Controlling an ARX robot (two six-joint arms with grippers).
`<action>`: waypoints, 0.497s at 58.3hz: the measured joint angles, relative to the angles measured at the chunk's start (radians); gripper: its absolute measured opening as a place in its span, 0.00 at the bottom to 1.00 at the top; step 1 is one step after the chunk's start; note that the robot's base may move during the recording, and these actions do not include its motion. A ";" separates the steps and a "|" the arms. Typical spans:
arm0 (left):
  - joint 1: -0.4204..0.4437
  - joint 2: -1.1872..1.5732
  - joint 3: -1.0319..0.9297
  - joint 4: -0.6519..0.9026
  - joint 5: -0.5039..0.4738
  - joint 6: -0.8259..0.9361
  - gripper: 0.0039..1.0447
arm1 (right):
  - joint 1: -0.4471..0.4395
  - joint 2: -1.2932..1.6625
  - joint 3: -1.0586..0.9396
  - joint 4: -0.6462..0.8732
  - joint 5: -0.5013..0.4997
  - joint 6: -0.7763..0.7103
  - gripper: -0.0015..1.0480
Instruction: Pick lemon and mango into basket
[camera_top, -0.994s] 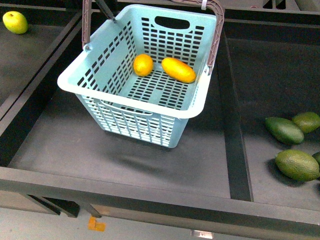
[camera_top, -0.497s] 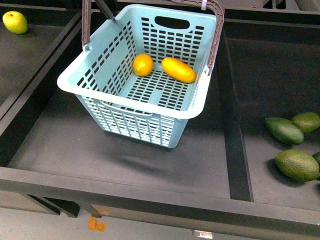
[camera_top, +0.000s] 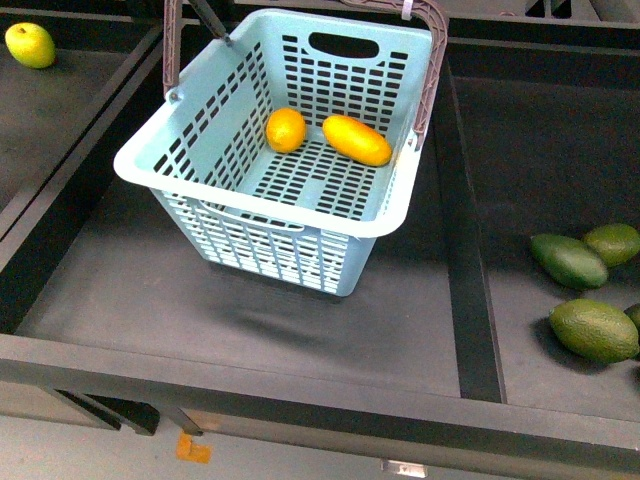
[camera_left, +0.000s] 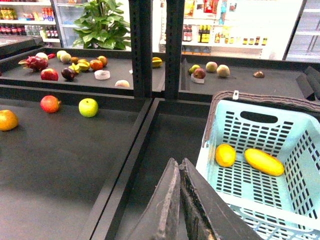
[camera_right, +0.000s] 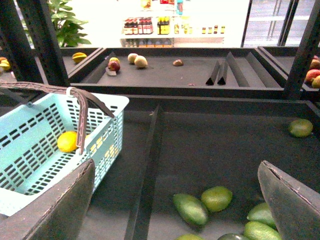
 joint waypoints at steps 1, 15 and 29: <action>0.000 -0.013 0.000 -0.012 0.000 0.000 0.03 | 0.000 0.000 0.000 0.000 0.000 0.000 0.92; 0.000 -0.171 0.000 -0.158 0.000 0.000 0.03 | 0.000 0.000 0.000 0.000 0.000 0.000 0.92; 0.000 -0.304 0.000 -0.290 0.000 0.000 0.03 | 0.000 0.000 0.000 0.000 0.000 0.000 0.92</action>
